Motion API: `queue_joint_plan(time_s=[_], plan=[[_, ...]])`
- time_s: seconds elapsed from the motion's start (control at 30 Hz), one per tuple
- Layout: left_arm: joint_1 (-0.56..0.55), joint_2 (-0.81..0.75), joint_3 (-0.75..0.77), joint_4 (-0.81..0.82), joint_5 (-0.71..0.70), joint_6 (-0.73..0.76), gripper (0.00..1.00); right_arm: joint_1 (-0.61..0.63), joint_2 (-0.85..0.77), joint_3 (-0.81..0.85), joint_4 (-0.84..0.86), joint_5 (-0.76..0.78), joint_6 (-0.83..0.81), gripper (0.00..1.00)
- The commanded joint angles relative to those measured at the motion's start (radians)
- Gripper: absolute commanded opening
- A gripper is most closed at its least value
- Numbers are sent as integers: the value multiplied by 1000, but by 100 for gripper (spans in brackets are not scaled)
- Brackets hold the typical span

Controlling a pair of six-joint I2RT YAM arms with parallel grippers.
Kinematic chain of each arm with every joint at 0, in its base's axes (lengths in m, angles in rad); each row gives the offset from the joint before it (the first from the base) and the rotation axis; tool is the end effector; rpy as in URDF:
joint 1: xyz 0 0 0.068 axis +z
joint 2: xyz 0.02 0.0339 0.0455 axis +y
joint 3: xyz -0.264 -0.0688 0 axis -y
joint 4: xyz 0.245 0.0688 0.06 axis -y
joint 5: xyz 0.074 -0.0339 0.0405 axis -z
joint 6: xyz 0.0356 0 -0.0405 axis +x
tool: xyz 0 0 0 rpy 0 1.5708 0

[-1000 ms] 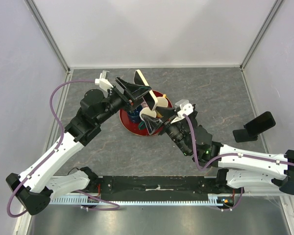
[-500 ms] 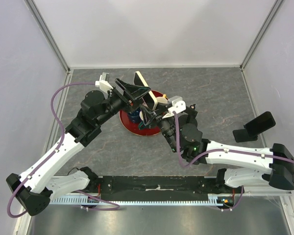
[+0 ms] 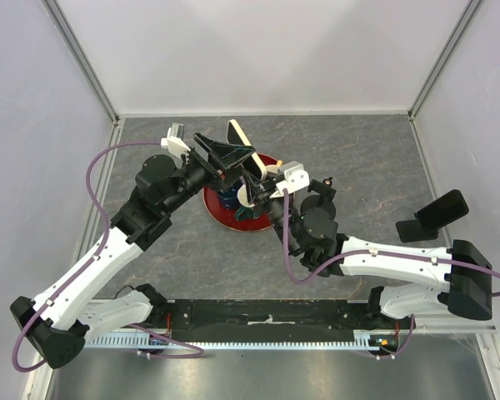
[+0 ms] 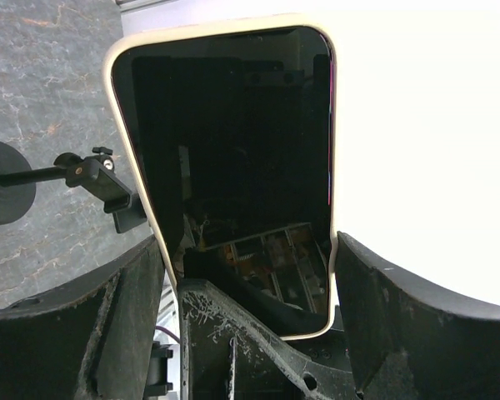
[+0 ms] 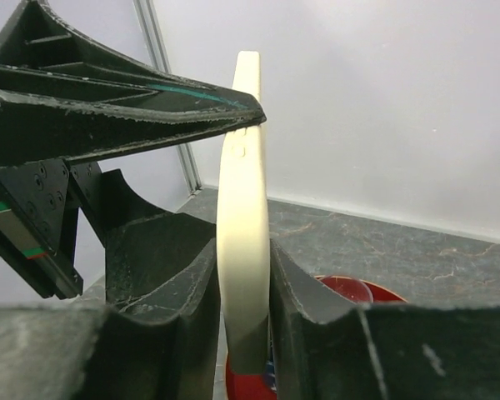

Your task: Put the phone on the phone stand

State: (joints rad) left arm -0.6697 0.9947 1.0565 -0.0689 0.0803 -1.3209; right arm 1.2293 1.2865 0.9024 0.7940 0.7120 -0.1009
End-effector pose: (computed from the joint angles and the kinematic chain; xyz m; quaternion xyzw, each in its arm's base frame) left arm 0.1758 -0.1428 0.4091 -0.2000 0.6808 -0.6061 0.3593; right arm 0.1184 0.2637 0.3710 -0.0879 0.5843 0.2576 0.7645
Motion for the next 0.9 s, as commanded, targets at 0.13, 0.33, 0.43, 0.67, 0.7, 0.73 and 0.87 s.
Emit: queue_joint_plan(time_s=[0.13, 0.33, 0.43, 0.67, 0.7, 0.73, 0.87], plan=[[-2, -18, -10, 142, 32, -69, 2, -42, -4, 46, 60, -89, -22, 34], [-2, -25, -18, 155, 35, -80, 2, -65, -1, 55, 44, -103, -31, 21], [-2, -28, -39, 175, 42, -98, 2, -68, -4, 56, 28, -114, -46, 10], [-2, -37, -47, 183, 192, 13, 76, -99, -45, 90, -146, -138, -62, 0], [-1, -45, -23, 149, 214, 62, 84, -111, -58, 105, -186, -164, -50, 0], [-2, -54, -12, 103, 228, 147, 86, -132, -76, 108, -226, -210, -33, 0], [-2, -155, -71, -14, 265, 267, 90, -266, -182, 115, -433, -380, 88, 0]])
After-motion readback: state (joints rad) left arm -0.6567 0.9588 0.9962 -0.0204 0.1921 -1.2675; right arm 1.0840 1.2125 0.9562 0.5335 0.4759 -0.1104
